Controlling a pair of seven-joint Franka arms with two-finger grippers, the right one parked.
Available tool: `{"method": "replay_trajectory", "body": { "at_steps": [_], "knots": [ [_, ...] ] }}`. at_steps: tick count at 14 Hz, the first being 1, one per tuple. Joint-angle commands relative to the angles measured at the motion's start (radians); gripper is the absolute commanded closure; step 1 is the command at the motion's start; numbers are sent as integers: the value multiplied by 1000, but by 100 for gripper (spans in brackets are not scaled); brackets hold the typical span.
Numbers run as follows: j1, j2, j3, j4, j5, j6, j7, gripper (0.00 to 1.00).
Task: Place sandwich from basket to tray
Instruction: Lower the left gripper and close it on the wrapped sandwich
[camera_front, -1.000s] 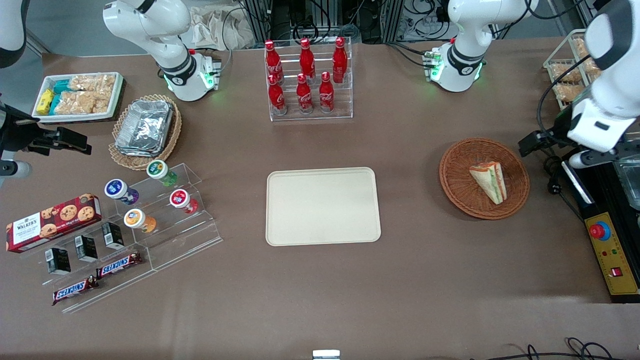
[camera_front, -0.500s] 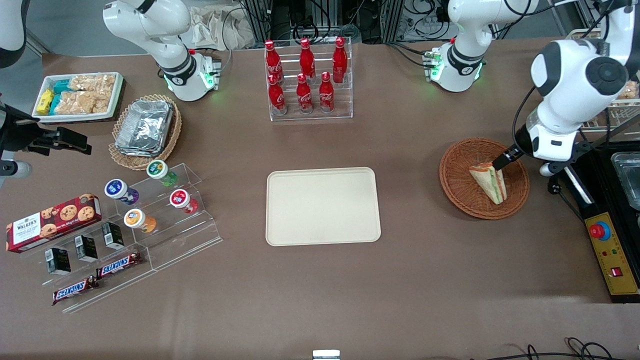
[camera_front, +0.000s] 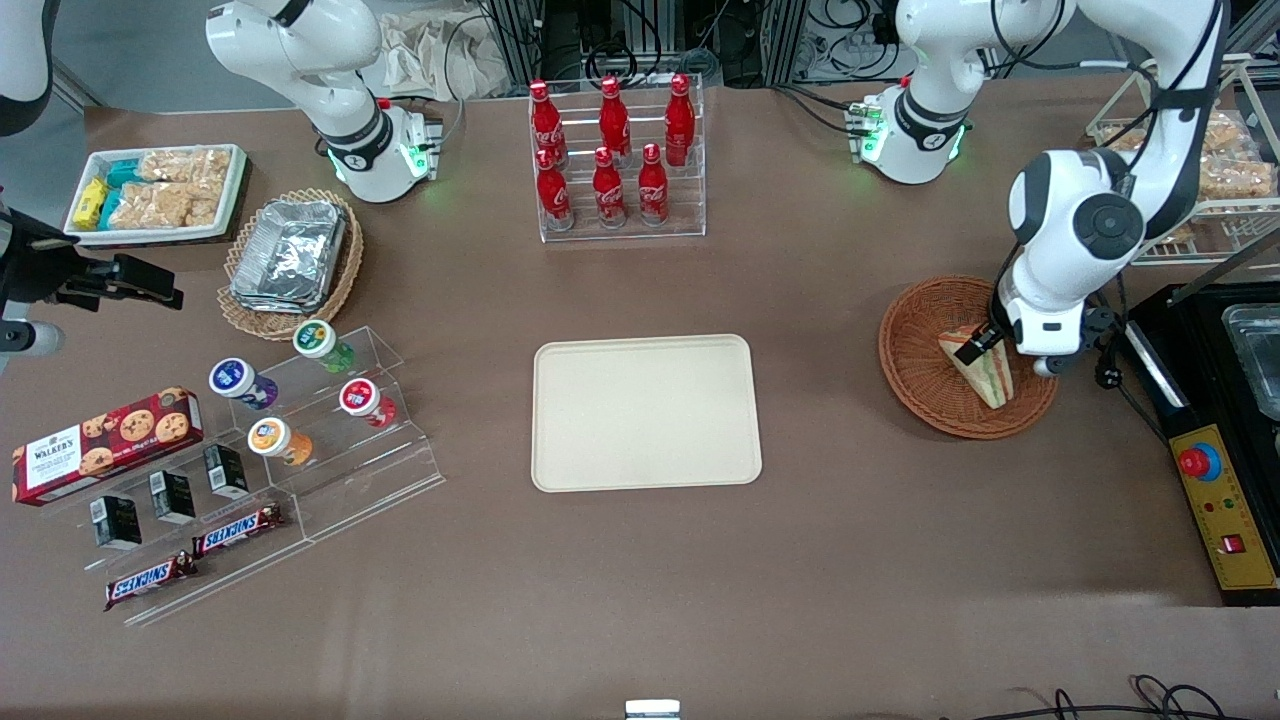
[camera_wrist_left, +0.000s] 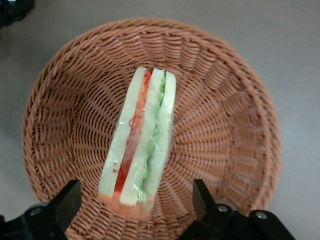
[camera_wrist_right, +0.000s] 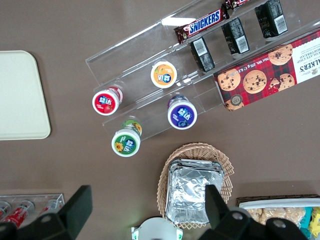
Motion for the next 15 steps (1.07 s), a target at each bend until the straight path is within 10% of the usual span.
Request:
{"method": "replay_trajectory", "body": {
  "at_steps": [1,4,5,6,7,15],
  "knots": [
    [17,27,-1,-9,78,35,-63,1],
    [17,70,1,-9,79,87,-78,1],
    [17,86,1,-7,79,104,-80,22],
    [17,93,1,-4,79,112,-80,76],
    [17,102,1,-1,79,112,-80,100],
    [16,-67,1,48,81,-87,72,100]
  ]
}}
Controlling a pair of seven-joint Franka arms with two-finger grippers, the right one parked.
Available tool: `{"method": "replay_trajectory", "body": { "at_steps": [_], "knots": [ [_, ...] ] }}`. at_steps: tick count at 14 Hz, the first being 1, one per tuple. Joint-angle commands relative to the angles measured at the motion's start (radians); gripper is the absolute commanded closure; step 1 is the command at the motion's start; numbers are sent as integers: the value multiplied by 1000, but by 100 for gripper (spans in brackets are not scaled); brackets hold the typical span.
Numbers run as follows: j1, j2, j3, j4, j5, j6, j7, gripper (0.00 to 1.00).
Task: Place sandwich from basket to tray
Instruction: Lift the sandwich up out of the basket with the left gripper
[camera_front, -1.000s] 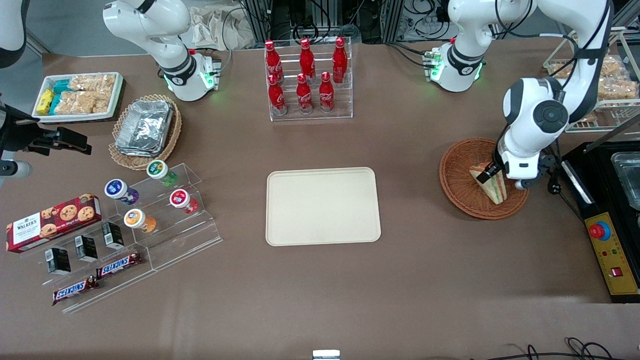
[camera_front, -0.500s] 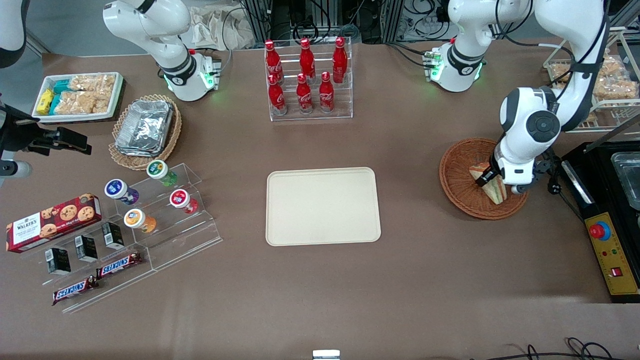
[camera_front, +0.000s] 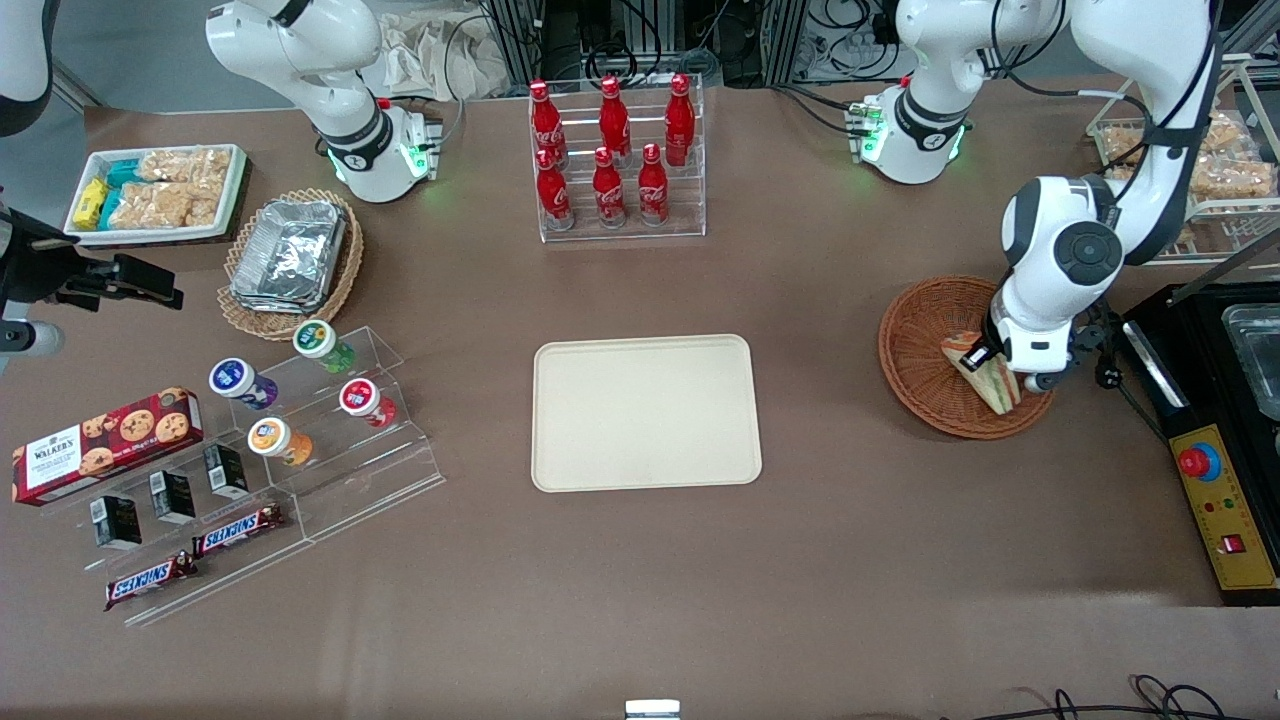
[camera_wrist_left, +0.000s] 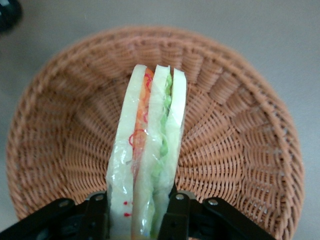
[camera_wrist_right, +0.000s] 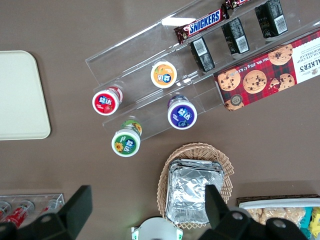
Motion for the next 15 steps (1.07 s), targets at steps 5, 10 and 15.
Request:
{"method": "replay_trajectory", "body": {
  "at_steps": [5,10,15],
  "knots": [
    [-49,-201,-20,302,-57,-566,251,100],
    [-175,-132,-57,613,-197,-857,327,100],
    [-231,49,-210,699,-263,-725,185,100]
  ]
}}
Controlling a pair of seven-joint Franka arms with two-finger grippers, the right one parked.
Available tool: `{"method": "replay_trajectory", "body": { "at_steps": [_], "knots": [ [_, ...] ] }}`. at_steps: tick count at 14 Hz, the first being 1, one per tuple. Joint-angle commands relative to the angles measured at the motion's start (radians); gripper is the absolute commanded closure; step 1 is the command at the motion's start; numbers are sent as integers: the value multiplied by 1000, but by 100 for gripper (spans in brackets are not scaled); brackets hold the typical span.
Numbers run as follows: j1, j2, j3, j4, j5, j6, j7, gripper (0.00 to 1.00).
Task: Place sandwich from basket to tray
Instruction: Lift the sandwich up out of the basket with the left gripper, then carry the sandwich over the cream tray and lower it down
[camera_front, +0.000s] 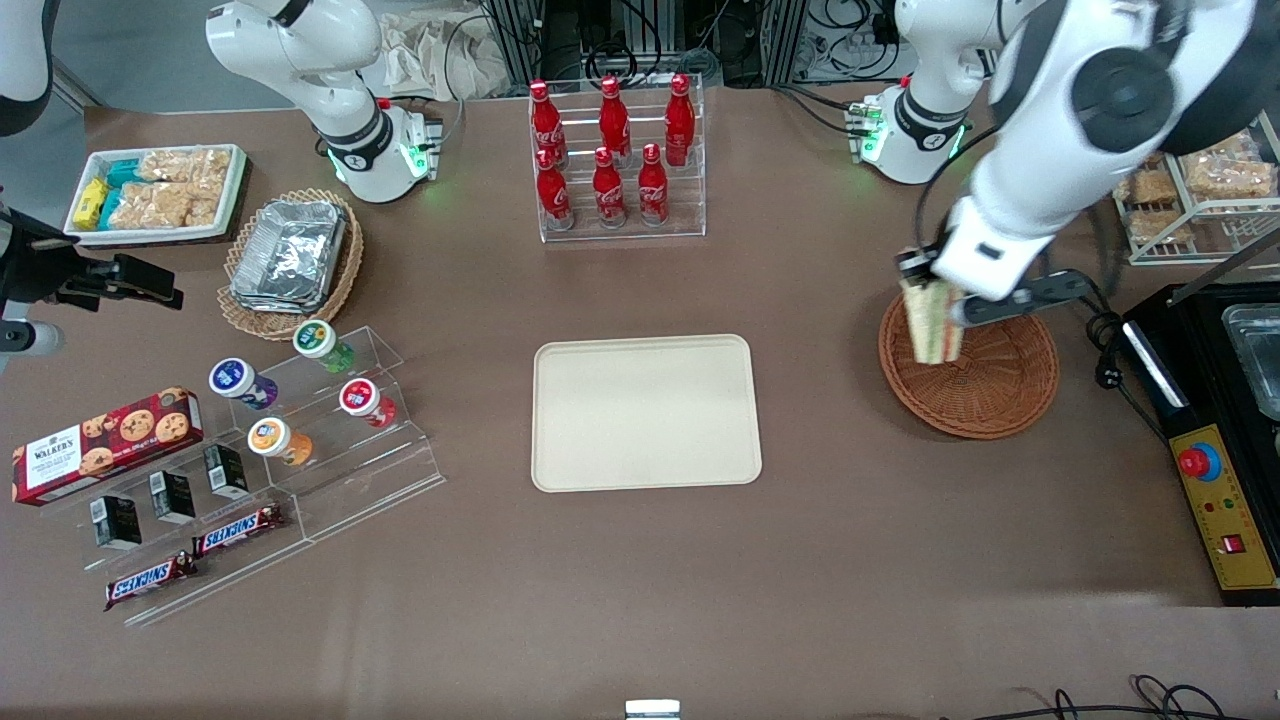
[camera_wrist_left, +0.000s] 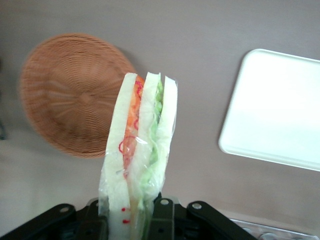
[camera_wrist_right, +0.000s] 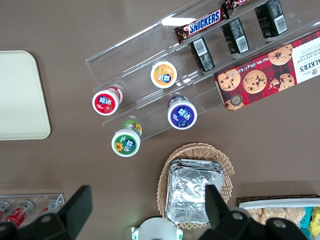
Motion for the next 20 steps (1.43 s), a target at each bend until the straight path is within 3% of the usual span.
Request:
{"method": "replay_trajectory", "body": {
  "at_steps": [1,4,8,12,14,15,16,17,20],
  "knots": [
    [-7,157,-86,64,-9,106,-110,100],
    [-82,316,-139,58,35,337,-229,100],
    [-154,496,-139,61,233,566,-356,100],
    [-174,576,-137,63,304,640,-399,100],
    [-176,583,-136,58,306,654,-424,100],
    [-176,586,-136,57,306,654,-428,91],
    [-179,597,-136,58,307,655,-431,55],
    [-185,605,-136,60,327,654,-441,1],
    [-187,606,-136,60,336,654,-580,0]
  ]
}}
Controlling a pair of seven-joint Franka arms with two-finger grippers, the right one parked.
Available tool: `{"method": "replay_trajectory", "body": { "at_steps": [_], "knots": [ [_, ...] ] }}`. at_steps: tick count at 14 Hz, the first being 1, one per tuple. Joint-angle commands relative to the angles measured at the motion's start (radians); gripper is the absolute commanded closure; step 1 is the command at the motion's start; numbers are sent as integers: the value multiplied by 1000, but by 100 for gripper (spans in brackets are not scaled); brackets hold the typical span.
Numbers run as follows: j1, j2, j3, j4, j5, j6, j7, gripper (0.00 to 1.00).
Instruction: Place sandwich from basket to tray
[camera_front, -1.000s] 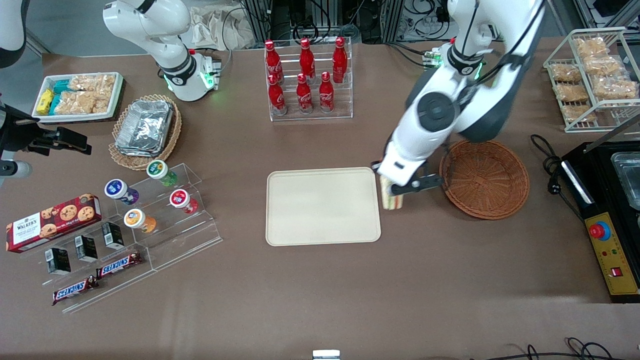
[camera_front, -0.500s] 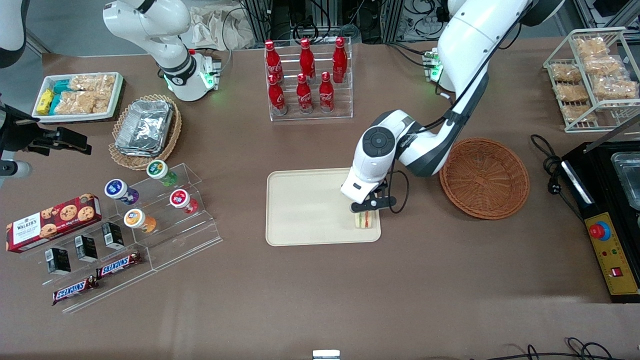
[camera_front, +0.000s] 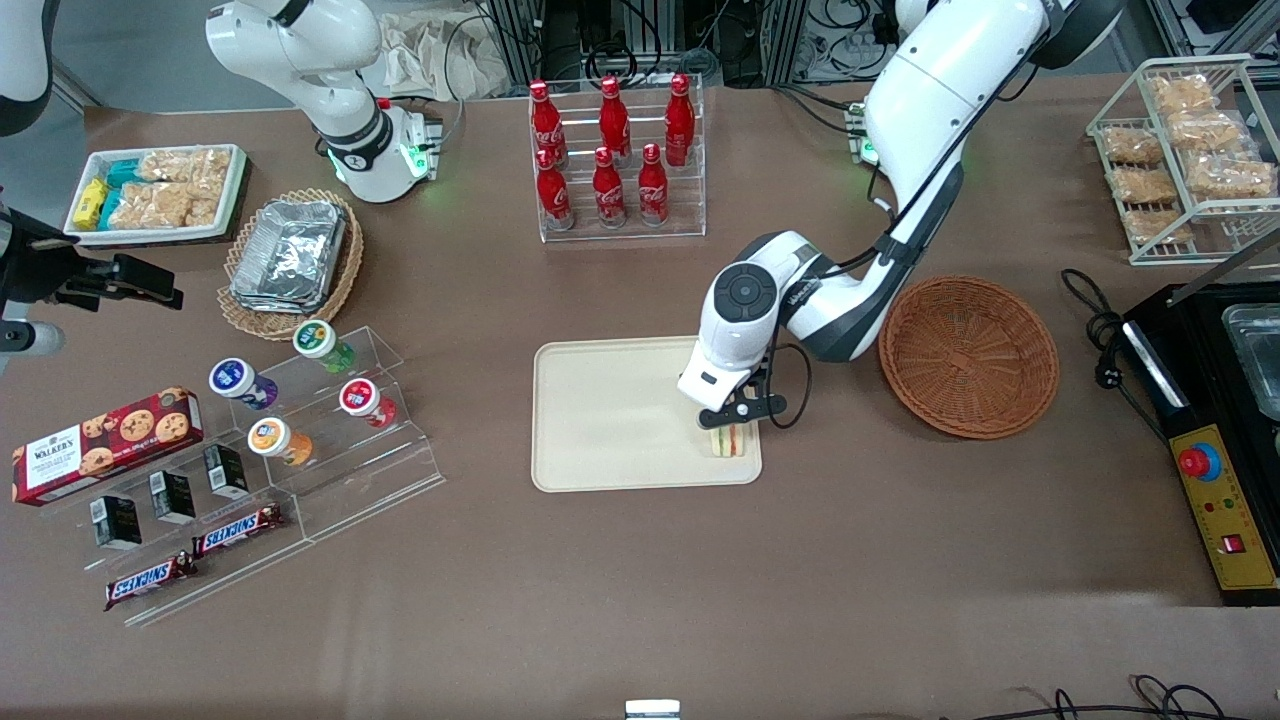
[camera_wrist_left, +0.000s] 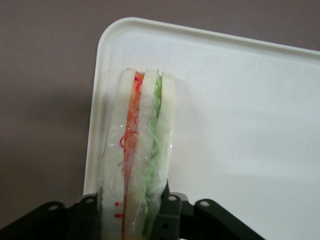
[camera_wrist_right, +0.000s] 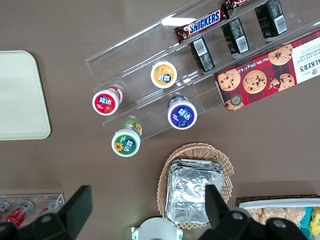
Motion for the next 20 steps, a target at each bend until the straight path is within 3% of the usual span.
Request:
{"method": "replay_trajectory", "body": {
  "at_steps": [1,5,9,11,13,18,20],
  "knots": [
    [-15,12,5,28,30,6,-136,0],
    [-1,-61,5,34,29,-46,-130,0],
    [98,-247,3,111,-35,-371,-52,0],
    [144,-397,31,80,-146,-448,158,0],
    [160,-538,145,30,-225,-522,396,0],
    [163,-868,431,-314,-275,-379,953,0],
    [189,-871,503,-281,-275,-481,1202,0]
  ]
}}
